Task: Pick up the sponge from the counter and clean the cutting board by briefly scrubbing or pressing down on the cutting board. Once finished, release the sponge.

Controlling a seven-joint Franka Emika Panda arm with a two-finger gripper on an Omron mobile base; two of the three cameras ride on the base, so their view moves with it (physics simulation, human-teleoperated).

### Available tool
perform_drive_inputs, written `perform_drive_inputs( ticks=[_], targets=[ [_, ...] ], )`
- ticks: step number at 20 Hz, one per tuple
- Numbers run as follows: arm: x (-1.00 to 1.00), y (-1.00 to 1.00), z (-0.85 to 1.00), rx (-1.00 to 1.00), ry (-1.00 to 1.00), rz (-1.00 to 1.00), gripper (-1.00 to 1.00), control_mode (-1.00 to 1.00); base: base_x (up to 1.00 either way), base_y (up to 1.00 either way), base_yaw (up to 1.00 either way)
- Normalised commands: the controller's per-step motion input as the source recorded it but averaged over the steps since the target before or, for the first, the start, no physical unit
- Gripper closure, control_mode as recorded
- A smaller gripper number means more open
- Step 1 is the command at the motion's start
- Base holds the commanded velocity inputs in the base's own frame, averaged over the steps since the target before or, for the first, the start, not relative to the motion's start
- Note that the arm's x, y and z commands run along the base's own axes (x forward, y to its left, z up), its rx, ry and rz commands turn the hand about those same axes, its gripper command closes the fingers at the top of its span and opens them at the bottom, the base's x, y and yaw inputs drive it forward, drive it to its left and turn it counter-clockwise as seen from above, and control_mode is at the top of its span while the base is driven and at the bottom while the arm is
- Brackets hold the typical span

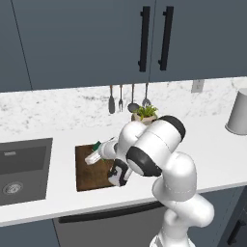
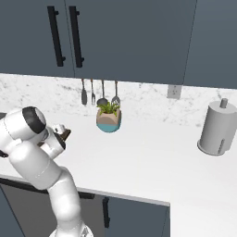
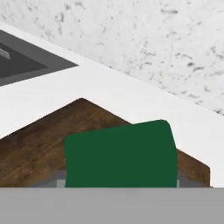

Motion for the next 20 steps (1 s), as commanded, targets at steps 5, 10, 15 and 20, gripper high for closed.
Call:
perform_drive_inputs(
  ticks=[5, 10, 15, 20],
  targets=[
    [-0.30, 0.33, -0.03, 0.00, 0.00, 0.00, 1.00, -1.00, 0.00, 0.00, 0.00],
    [-0.08, 0.33, 0.16, 0.00, 0.14, 0.03, 1.00, -1.00, 0.00, 0.00, 0.00],
    [0.00, 0.19, 0.46, 0.00, 0.37, 0.08, 1.00, -1.00, 0.00, 0.00, 0.00],
    [-0.21, 0.11, 0.25, -0.06, 0.36, 0.05, 1.00, -1.00, 0.00, 0.00, 0.00]
  ],
)
